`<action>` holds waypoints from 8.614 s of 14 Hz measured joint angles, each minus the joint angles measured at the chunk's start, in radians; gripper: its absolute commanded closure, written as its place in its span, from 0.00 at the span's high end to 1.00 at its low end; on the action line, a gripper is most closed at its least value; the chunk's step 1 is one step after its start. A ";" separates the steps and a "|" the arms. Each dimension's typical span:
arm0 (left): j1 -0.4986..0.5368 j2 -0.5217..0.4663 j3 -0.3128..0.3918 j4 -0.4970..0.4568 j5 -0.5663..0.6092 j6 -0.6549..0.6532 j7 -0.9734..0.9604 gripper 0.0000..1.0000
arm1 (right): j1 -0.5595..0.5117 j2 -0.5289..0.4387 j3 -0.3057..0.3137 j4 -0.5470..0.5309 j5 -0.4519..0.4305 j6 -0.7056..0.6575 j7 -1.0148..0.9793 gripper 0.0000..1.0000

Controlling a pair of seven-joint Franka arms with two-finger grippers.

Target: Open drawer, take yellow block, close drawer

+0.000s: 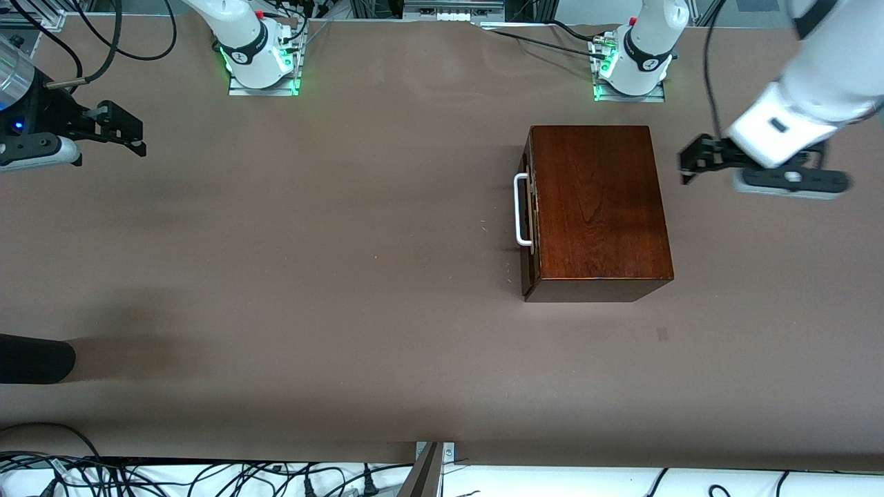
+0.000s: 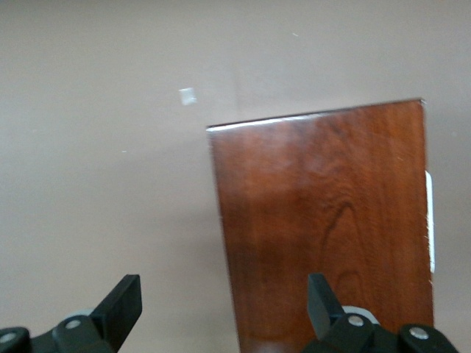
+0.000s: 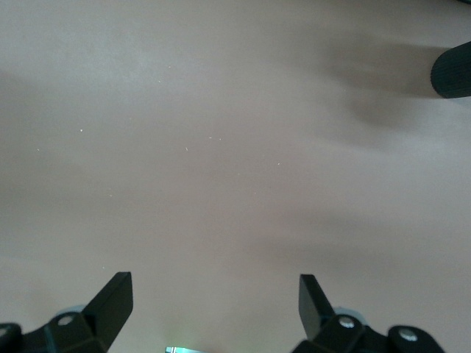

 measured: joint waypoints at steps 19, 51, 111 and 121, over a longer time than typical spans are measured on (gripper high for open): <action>-0.285 0.410 -0.332 -0.003 0.272 0.261 -0.823 1.00 | 0.000 0.000 0.000 0.000 0.000 0.000 0.000 1.00; -0.410 0.650 -0.321 0.103 0.518 0.324 -1.093 1.00 | 0.000 0.000 0.000 0.000 0.000 0.000 0.000 1.00; 0.030 -0.076 0.159 -0.069 0.025 0.023 0.140 1.00 | 0.792 0.728 0.181 0.374 -0.191 0.436 -0.494 1.00; 0.030 -0.076 0.159 -0.068 0.025 0.015 0.140 1.00 | 0.792 0.806 0.177 0.381 -0.191 0.522 -0.500 0.93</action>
